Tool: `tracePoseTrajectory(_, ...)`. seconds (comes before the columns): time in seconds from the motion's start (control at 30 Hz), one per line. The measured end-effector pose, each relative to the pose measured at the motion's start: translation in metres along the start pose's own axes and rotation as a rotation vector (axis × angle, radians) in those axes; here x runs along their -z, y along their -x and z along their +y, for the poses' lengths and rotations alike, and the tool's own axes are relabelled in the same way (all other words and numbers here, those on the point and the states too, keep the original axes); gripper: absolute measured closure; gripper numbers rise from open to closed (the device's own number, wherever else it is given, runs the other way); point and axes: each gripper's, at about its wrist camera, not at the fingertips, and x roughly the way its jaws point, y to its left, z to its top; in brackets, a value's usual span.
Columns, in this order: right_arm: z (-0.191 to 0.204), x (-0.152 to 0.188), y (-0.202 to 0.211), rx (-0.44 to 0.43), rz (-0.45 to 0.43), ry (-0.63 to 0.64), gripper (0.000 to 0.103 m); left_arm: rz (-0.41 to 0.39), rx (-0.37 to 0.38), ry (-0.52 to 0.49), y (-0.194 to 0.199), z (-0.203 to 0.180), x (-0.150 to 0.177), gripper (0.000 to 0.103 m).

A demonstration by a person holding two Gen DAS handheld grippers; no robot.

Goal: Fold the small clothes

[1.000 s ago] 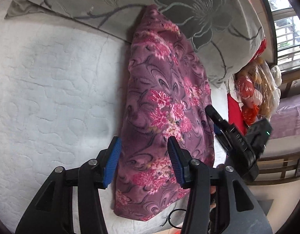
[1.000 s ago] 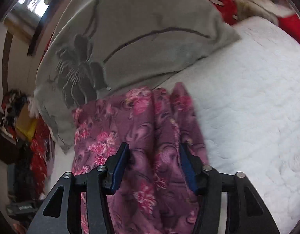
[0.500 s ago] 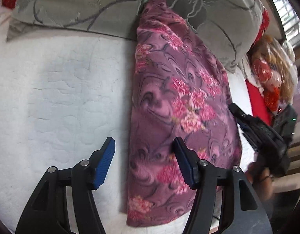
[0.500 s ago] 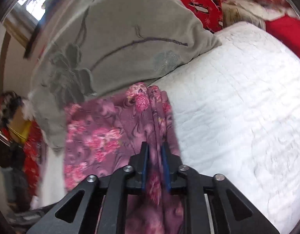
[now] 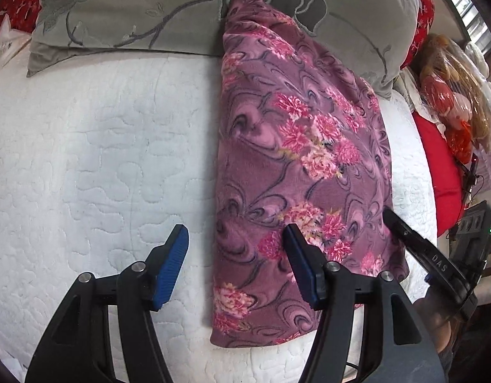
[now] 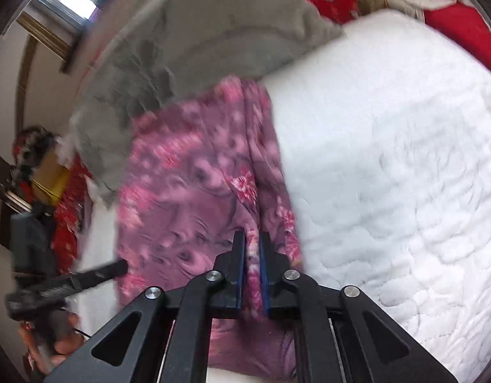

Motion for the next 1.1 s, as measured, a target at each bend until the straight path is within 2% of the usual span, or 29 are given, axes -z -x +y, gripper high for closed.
tracePoseTrajectory(0.03,0.002,-0.002,0.002,0.006,-0.005,-0.002,0.088,0.002,0.001,-0.004,0.001,0.0,-0.002,0.042)
tracePoseTrajectory(0.1,0.008,-0.012,0.008,0.016,-0.022,-0.006,0.085,0.002,0.012,0.001,0.004,0.007,-0.008,0.042)
tracePoseTrajectory(0.17,0.014,-0.034,0.021,0.012,-0.115,-0.009,0.082,-0.007,0.03,0.031,0.007,0.016,-0.023,0.042)
tracePoseTrajectory(0.23,0.018,-0.056,0.02,0.003,-0.149,-0.033,0.056,-0.007,0.058,0.061,0.006,0.02,-0.043,0.042)
tracePoseTrajectory(0.27,0.018,-0.066,0.014,-0.005,-0.141,-0.043,0.051,-0.004,0.057,0.068,0.003,0.021,-0.054,0.042)
tracePoseTrajectory(0.3,0.02,-0.079,0.001,-0.003,-0.122,-0.05,0.05,-0.001,0.055,0.07,0.001,0.019,-0.059,0.042)
tracePoseTrajectory(0.37,0.022,-0.096,-0.022,0.051,-0.096,-0.051,0.05,0.012,0.059,0.078,-0.008,0.018,-0.075,0.042)
tracePoseTrajectory(0.47,0.027,-0.11,-0.057,0.079,-0.047,-0.056,0.051,0.02,0.089,0.096,-0.016,0.017,-0.093,0.042)
tracePoseTrajectory(0.5,0.031,-0.114,-0.069,0.09,-0.015,-0.046,0.064,0.009,0.098,0.1,-0.017,0.018,-0.098,0.042)
tracePoseTrajectory(0.53,0.038,-0.117,-0.072,0.09,-0.022,-0.011,0.096,-0.004,0.101,0.1,-0.017,0.019,-0.102,0.042)
tracePoseTrajectory(0.6,0.046,-0.12,-0.065,0.087,-0.094,0.036,0.095,-0.029,0.079,0.103,-0.022,0.022,-0.107,0.042)
tracePoseTrajectory(0.63,0.042,-0.12,-0.06,0.067,-0.135,0.006,0.095,-0.027,0.068,0.105,-0.031,0.024,-0.11,0.041)
tracePoseTrajectory(0.67,0.031,-0.121,-0.064,0.072,-0.134,-0.05,0.096,-0.011,0.065,0.107,-0.04,0.024,-0.112,0.036)
tracePoseTrajectory(0.73,0.011,-0.117,-0.088,0.113,-0.038,-0.118,0.095,0.017,0.076,0.125,-0.053,0.028,-0.113,0.034)
tracePoseTrajectory(0.77,0.008,-0.116,-0.087,0.094,-0.054,-0.132,0.095,0.015,0.082,0.123,-0.05,0.029,-0.114,0.034)
tracePoseTrajectory(0.83,0.015,-0.117,-0.073,0.1,-0.087,-0.128,0.082,0.003,0.079,0.113,-0.033,0.03,-0.111,0.035)
tracePoseTrajectory(0.9,0.03,-0.111,-0.053,0.1,-0.13,-0.044,0.082,-0.04,0.102,0.118,-0.014,0.036,-0.099,0.035)
tracePoseTrajectory(0.97,0.046,-0.098,-0.037,0.016,-0.148,0.059,0.082,-0.071,0.099,0.115,-0.004,0.036,-0.081,0.035)
tracePoseTrajectory(1.0,0.053,-0.089,-0.036,-0.027,-0.13,0.102,0.082,-0.072,0.088,0.114,-0.006,0.035,-0.072,0.033)
tracePoseTrajectory(1.03,0.057,-0.084,-0.041,-0.028,-0.11,0.128,0.08,-0.044,0.067,0.101,-0.019,0.029,-0.063,0.032)
tracePoseTrajectory(1.07,0.06,-0.075,-0.054,0.022,-0.065,0.167,0.077,-0.018,0.054,0.09,-0.027,0.028,-0.061,0.029)
tracePoseTrajectory(1.1,0.062,-0.069,-0.069,0.109,0.01,0.192,0.076,-0.011,0.026,0.066,-0.034,0.019,-0.056,0.029)
